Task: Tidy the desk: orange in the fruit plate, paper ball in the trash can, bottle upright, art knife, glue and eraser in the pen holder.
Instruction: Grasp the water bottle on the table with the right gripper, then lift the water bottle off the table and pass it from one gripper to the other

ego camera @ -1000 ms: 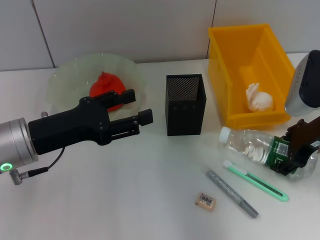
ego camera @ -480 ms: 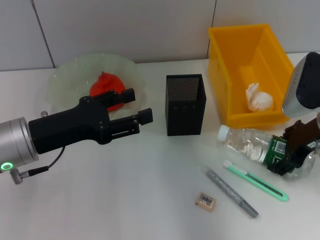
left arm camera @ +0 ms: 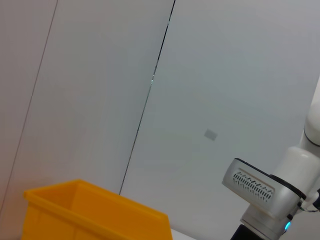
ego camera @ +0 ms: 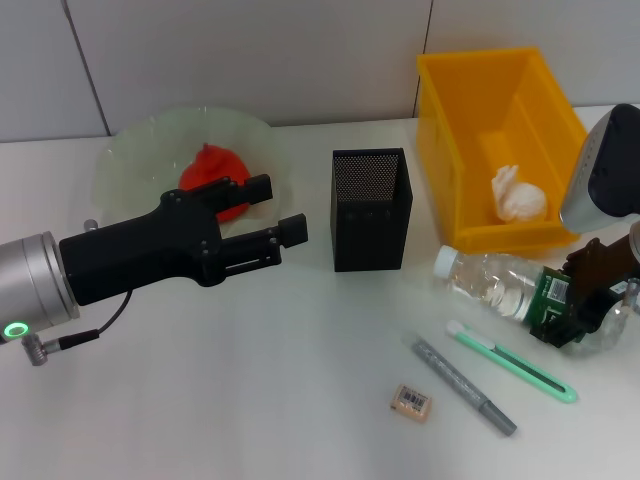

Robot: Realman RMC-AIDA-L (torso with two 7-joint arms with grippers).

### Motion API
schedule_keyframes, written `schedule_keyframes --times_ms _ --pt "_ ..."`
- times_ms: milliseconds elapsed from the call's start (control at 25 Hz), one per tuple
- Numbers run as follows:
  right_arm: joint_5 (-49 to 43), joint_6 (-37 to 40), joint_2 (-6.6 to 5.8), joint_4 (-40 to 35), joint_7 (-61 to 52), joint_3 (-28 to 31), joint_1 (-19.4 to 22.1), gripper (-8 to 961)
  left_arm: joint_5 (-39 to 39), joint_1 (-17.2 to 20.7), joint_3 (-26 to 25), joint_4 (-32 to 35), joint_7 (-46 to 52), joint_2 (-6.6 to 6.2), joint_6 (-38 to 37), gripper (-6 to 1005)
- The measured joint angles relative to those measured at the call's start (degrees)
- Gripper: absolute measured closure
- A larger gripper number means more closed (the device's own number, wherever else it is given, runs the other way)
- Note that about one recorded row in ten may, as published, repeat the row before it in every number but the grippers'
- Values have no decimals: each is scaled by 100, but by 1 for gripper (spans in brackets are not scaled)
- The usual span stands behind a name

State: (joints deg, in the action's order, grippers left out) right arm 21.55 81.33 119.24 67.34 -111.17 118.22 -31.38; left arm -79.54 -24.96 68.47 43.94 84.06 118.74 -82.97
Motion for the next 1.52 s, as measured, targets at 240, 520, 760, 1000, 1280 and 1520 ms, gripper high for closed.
schedule_keyframes --times_ms 240,520,760,1000,1280,1520 --pt "3 -10 0 -4 -31 -183 14 182 0 0 0 0 3 0 0 200" --pt "18 79 3 13 -43 -241 30 182 0 1 0 0 9 0 -1 200" --pt "67 187 3 41 -67 -246 41 182 0 17 0 0 12 0 -6 201" --pt "68 222 13 242 -123 -255 142 183 0 29 0 0 8 0 -34 201" --pt "227 282 21 638 -181 -255 305 184 0 31 0 0 7 0 -44 201" --pt "430 474 21 1103 -252 -294 484 186 0 11 0 0 15 0 -50 201"
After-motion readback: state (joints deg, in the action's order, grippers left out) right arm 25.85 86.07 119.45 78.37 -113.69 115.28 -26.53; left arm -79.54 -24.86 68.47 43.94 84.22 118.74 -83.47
